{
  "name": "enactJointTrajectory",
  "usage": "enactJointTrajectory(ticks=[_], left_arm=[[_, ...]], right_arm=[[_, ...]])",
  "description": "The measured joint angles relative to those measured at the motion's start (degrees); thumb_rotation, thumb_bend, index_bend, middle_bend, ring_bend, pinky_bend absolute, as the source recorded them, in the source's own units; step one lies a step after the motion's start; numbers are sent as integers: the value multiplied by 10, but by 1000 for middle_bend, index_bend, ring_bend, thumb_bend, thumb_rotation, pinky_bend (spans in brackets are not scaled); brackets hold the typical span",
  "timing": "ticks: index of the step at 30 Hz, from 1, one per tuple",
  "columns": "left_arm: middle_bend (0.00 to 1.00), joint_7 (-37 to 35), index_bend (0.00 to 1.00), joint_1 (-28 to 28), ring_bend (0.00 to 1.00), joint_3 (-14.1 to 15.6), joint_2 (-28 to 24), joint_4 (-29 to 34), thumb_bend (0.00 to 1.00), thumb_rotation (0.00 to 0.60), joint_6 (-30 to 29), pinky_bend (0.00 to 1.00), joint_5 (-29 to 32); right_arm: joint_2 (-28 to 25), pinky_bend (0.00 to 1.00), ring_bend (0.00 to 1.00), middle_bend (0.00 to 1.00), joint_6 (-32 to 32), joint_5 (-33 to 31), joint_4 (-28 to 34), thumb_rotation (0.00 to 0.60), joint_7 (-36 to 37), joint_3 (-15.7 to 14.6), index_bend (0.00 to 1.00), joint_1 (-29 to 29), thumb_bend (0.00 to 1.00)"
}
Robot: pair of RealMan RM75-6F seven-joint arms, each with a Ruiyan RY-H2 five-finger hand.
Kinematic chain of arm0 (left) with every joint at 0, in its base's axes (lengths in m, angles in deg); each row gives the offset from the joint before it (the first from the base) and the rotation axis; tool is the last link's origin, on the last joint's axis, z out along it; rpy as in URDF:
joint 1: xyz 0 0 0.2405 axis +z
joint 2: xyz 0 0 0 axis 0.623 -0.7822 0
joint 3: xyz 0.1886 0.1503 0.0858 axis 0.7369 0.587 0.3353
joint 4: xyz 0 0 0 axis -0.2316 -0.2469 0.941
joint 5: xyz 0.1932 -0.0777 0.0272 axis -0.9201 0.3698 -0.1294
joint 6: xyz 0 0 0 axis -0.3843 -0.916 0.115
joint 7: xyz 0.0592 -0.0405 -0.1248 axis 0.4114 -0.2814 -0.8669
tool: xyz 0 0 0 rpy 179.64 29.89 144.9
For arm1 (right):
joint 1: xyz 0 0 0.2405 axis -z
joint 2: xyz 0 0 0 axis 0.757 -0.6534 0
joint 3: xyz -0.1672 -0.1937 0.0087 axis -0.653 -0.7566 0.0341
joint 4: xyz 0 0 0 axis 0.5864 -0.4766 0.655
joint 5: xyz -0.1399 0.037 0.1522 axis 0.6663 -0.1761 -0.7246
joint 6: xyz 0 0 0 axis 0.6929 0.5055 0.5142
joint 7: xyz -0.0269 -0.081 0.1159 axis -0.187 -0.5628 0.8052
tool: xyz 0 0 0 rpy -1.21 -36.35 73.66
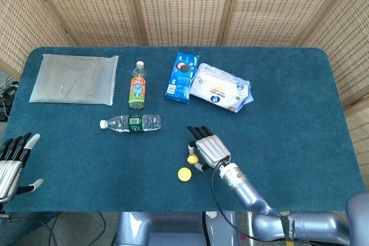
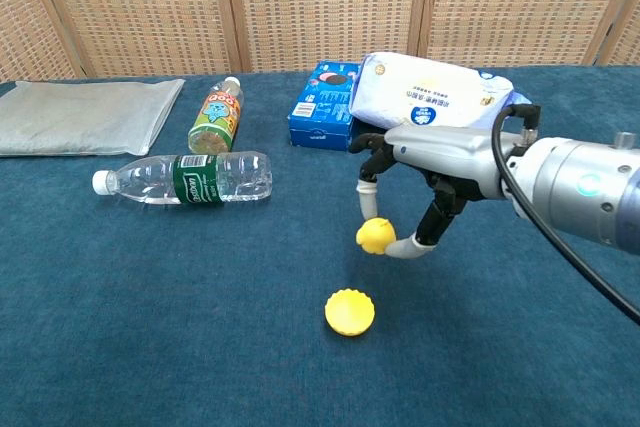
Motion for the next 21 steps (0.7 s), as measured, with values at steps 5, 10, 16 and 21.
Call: enactJointTrajectory(ticks=[5,10,16,21], left_arm=[[0,5,0,0,0,1,2,0,90,600,1,0,0],[0,5,0,-3,0,0,4,-3,87,600,7,0,5],[0,3,0,-5,0,0,5,-6,87,600,10,0,7],[0,4,0,-8,0,0,6,-8,88,600,17,0,10]], right_arm=[[-2,0,0,0,-3,22,37,600,-29,-24,575,-6,323],[32,0,0,0,-17,27,30,600,-67,-39,576,-17,325],[61,0,0,0,-30,12,4,600,-89,-44,575,-24,323],[81,0,0,0,-42,-3,-20,600,-105,-47,575,-25,323]])
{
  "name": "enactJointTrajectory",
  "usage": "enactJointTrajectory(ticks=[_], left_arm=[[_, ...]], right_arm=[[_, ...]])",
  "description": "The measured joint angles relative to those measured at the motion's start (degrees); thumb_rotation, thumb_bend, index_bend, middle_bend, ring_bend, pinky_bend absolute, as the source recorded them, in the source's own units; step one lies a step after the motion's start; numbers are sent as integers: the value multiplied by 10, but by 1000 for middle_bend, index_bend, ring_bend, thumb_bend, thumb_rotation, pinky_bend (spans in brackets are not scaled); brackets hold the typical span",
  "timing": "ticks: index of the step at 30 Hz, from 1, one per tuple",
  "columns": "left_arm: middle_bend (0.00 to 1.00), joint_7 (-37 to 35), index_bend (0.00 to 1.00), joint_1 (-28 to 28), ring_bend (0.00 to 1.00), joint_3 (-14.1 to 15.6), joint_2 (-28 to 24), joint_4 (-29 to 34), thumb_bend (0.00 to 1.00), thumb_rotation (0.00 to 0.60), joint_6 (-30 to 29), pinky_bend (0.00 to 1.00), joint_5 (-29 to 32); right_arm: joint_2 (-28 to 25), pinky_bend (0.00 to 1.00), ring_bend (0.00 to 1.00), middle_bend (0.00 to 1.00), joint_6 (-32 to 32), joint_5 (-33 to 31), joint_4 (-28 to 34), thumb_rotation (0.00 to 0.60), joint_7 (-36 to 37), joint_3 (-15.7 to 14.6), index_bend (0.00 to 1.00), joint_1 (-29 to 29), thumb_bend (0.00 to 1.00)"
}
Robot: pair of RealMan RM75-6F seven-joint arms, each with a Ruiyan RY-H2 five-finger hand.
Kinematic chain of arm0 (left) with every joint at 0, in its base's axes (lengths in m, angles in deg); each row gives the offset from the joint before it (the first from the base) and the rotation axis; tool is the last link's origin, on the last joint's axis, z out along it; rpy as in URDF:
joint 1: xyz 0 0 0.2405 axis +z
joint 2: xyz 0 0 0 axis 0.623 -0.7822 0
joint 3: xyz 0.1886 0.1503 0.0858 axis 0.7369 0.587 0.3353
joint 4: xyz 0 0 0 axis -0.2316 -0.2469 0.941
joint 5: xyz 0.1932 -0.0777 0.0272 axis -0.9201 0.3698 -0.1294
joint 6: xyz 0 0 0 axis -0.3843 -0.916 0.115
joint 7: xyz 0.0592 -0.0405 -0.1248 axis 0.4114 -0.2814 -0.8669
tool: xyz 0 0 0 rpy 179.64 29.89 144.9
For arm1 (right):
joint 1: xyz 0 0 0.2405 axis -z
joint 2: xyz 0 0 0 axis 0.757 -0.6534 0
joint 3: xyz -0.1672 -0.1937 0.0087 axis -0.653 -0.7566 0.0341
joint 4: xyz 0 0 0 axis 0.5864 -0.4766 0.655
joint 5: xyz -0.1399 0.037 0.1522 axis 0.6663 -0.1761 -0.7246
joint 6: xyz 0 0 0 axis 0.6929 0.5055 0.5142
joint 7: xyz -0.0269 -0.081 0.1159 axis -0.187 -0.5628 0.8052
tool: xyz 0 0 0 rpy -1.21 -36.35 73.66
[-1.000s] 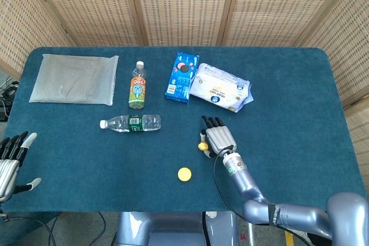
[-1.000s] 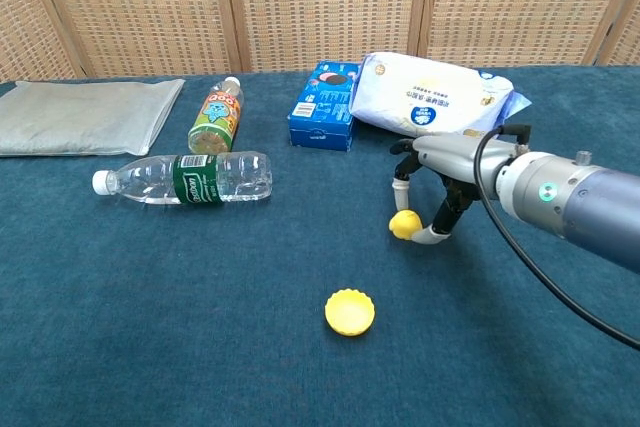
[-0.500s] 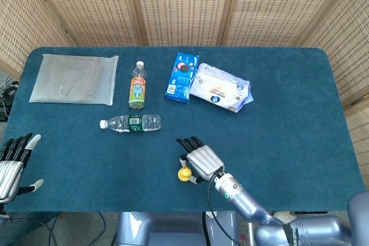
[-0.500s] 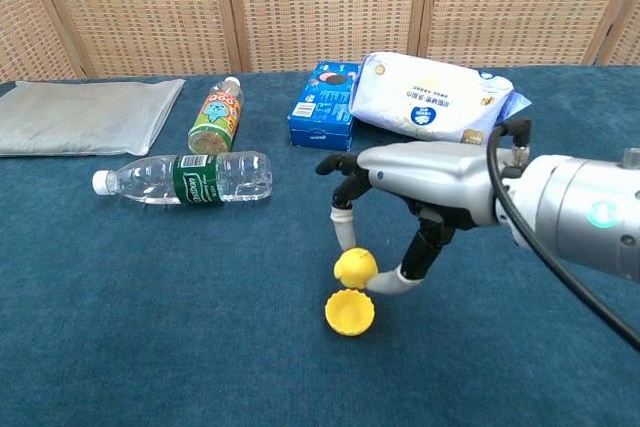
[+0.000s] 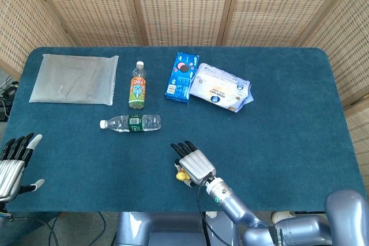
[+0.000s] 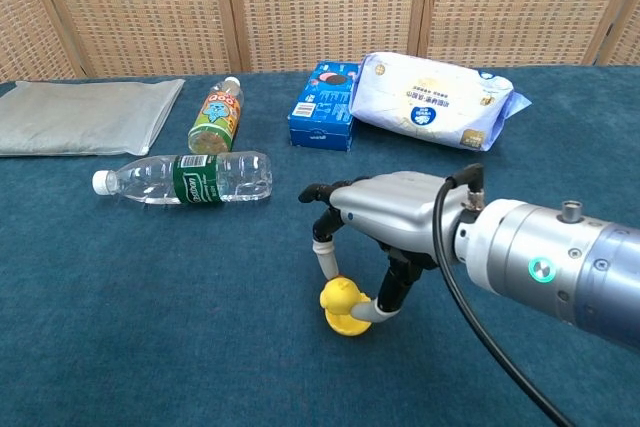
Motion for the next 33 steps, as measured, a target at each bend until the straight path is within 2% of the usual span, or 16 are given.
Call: enactJointTrajectory(ticks=[11,13,14,16,17,19,26,33], left_arm=[[0,-4,0,-1,0,-1,-1,1,89,600,1,0,4],[0,-4,0,-1,0,0,-1,1,90,600,1,0,4],[0,-4,0,-1,0,0,-2,1,90,600,1,0,4],[0,-5,0,-1,0,0,-2,1,90,600,0,0,3],[0,-6,0,0,0,0,-2,1,88,600,-1,0,3],[0,-7,0,-1,0,0,-2,1,88,600,0,0,4],[0,-6,0,-1,0,1,-2,1,87,600,0,0,3],[0,-8,0,0,0,1,-3,1,90,600,-2,0,1]], right_arm=[[7,0,0,0,-2,-18,-10,600,-2,-4,566,0,305],[8,0,0,0,-4,-18,-10,600,-4,-5,526,0,247],[8,0,0,0,-4,-19,-10,600,-5,-5,478,0,167],[9,0,0,0,-6,-22,-10,600,-8,-6,325,0,21],[9,0,0,0,-8,-23,-10,600,-11,-7,275,0,3],[10,0,0,0,-15,-14,-12,600,-18,-9,198,-1,0],[2,0,0,0,-27,-4,11,600,-21,-12,194,4,0],[-43,0,0,0,-47,26,63,600,-10,-9,186,14,0]])
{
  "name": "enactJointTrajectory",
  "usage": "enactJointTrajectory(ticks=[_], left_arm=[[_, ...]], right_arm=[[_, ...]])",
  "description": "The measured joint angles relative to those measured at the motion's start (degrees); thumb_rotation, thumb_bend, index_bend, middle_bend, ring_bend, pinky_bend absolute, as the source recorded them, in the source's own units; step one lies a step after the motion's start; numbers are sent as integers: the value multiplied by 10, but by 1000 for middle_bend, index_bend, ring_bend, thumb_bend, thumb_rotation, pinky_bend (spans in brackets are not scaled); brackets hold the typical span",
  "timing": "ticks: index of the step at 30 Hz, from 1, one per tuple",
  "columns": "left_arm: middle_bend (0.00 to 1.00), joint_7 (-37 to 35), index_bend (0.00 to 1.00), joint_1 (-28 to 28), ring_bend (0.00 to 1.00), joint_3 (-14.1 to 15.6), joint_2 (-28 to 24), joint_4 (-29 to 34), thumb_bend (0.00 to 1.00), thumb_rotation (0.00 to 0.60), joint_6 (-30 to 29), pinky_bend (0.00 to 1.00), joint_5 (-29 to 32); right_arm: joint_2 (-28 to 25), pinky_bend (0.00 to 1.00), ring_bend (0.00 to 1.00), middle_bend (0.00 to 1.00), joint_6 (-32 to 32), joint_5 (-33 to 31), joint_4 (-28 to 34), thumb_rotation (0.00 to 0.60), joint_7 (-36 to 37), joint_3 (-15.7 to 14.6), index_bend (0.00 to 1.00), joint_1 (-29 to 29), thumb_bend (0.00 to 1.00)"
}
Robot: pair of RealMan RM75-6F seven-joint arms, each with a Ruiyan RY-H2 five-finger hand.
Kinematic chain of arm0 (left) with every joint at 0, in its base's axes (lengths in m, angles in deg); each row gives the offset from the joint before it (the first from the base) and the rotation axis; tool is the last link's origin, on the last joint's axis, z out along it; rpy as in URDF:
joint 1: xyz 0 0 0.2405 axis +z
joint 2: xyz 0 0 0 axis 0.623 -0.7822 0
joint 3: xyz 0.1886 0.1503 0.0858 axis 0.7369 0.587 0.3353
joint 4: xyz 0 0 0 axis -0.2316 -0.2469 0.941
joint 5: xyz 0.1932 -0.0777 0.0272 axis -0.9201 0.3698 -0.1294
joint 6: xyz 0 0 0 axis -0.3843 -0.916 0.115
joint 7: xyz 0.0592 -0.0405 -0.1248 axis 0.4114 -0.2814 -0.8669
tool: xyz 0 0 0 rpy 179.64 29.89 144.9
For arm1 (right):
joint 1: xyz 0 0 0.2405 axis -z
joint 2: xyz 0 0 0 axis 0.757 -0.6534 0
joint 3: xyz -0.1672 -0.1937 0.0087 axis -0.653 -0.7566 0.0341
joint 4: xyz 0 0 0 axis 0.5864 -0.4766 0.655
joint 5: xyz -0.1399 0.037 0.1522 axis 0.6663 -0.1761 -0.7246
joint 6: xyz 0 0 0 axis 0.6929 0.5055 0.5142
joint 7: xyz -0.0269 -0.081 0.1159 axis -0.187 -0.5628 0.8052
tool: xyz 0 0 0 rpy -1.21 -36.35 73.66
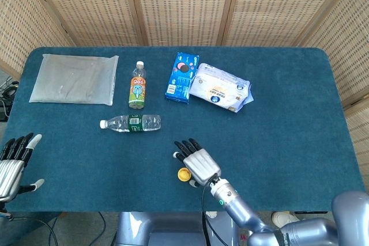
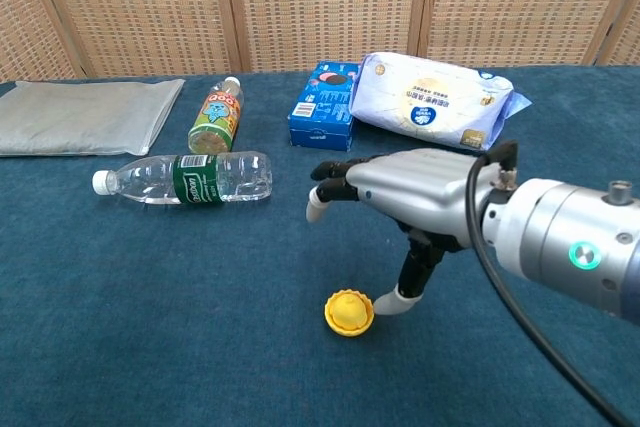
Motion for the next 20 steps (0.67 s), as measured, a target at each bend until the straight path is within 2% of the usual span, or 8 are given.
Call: enactJointTrajectory(ticks=[4,7,11,15,20], left_arm=[[0,-3,0,1,0,1,-1,0,90,600,-3,0,-2],[0,-6,0,4,0,2,-2,0,88,600,-10,0,-7],[0,-7,0,8,0,3,-3,1,88,600,-17,0,-12],[0,-2,0,10,0,5,-2,2,89,600,-21,0,-15],[0,8,0,10,0,6,2,3,89,600,-21,0,-17]], right_arm=[[-43,0,0,0,-18,38,16,600,26,-1,146,15,0],[-75,0,0,0,-41,91,2,600,56,-9,103,34,0],[-105,0,0,0,-76,159,-72,600,127,-25,43,66,0],[-131,0,0,0,-117,205,-170,600,249,-42,38,112,0],[-152,0,0,0,-160,246,-263,600,363,-62,36,173,0]])
